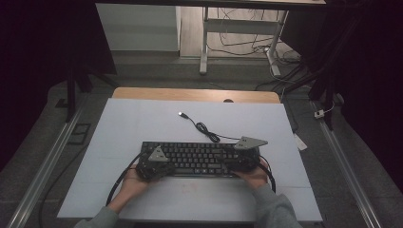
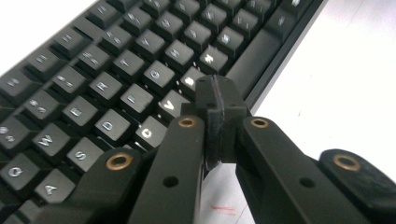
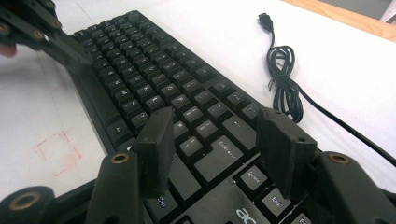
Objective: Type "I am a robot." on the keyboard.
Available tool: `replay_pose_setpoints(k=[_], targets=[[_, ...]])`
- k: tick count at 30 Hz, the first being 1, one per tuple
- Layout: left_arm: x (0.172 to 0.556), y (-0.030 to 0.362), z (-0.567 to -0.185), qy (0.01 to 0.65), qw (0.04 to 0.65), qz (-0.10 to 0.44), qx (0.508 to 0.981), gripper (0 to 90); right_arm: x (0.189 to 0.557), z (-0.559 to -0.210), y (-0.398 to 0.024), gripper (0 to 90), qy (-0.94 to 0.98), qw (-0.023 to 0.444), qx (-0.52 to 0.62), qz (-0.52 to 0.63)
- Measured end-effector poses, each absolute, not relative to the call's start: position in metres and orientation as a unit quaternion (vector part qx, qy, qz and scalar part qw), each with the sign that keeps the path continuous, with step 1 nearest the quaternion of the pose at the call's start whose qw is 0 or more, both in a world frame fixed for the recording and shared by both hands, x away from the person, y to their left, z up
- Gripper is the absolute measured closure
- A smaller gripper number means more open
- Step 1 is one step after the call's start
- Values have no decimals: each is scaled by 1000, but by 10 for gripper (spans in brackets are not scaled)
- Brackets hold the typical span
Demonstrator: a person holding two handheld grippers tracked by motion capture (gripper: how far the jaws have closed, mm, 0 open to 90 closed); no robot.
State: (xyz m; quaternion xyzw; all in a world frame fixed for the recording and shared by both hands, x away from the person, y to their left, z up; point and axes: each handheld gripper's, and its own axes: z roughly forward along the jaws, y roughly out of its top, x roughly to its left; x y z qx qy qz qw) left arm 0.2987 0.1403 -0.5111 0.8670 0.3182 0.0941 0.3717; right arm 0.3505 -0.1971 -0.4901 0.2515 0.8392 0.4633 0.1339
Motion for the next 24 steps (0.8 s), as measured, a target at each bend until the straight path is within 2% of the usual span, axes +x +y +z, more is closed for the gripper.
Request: replay_pose_setpoints(k=[16, 24], targets=[[293, 167, -495, 346, 412, 102, 836, 885, 349, -488, -205, 470, 829, 130, 265, 474], [293, 177, -492, 360, 425, 106, 824, 705, 347, -490, -208, 468, 828, 128, 268, 475]])
